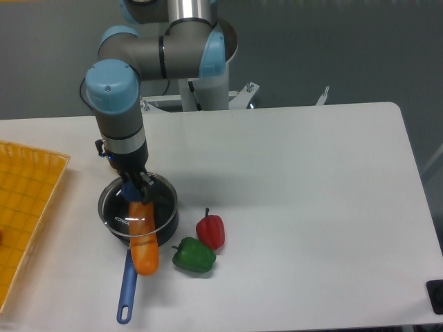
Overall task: Close the pot lid
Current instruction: 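Lower the glass lid onto the saucepan rim and settle it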
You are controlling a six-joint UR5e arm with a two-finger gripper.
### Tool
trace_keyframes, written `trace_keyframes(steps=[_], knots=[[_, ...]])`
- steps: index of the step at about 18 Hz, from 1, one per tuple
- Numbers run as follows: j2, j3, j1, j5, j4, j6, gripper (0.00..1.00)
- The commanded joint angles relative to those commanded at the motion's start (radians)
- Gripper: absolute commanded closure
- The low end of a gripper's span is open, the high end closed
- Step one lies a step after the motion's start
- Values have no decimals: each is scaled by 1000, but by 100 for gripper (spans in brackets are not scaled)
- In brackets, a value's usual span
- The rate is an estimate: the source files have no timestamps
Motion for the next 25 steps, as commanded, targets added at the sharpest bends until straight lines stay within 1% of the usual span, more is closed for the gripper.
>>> trace_keyframes(steps=[6,12,25], knots=[[-3,-12,-2,2,6,0,40],[-6,-43,-11,3,51,-2,40],[-9,-44,-21,5,52,-3,40]])
